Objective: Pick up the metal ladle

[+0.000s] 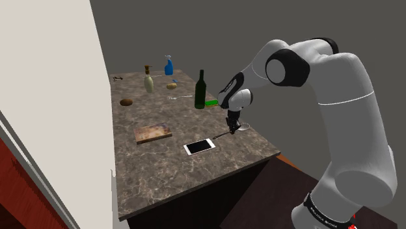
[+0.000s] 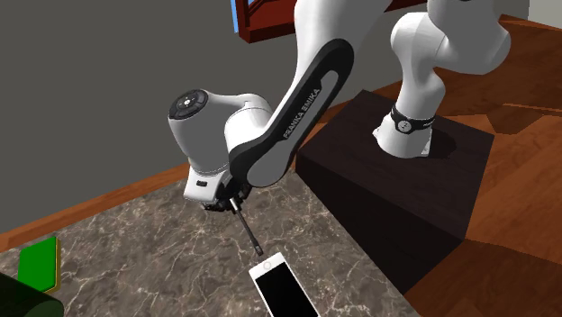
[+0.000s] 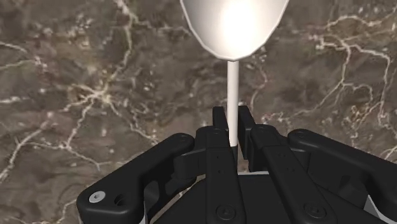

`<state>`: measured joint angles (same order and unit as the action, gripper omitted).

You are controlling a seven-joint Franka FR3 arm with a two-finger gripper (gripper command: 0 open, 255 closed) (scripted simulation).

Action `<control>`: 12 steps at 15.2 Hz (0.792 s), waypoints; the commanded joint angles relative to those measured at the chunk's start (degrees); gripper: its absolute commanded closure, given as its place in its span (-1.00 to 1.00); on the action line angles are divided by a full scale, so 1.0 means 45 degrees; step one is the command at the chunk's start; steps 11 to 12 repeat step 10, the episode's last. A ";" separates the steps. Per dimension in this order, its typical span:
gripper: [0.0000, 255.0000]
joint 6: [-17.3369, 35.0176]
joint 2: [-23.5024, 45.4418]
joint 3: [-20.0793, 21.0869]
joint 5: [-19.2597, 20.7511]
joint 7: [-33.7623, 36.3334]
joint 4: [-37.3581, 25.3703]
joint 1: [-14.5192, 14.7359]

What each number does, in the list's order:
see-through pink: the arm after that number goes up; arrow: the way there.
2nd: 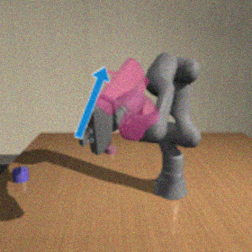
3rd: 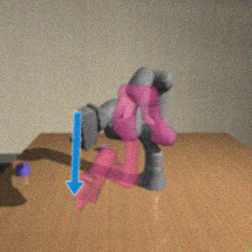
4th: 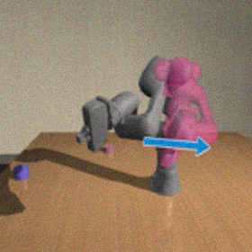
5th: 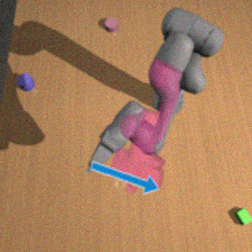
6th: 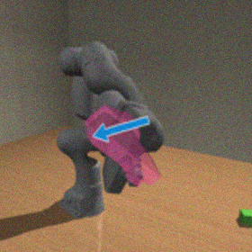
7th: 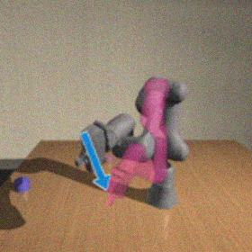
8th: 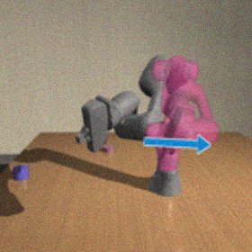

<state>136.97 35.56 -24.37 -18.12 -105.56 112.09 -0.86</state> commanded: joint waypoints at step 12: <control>1.00 -0.1042 -0.1258 -0.0534 0.0654 0.0367 0.0158 0.0401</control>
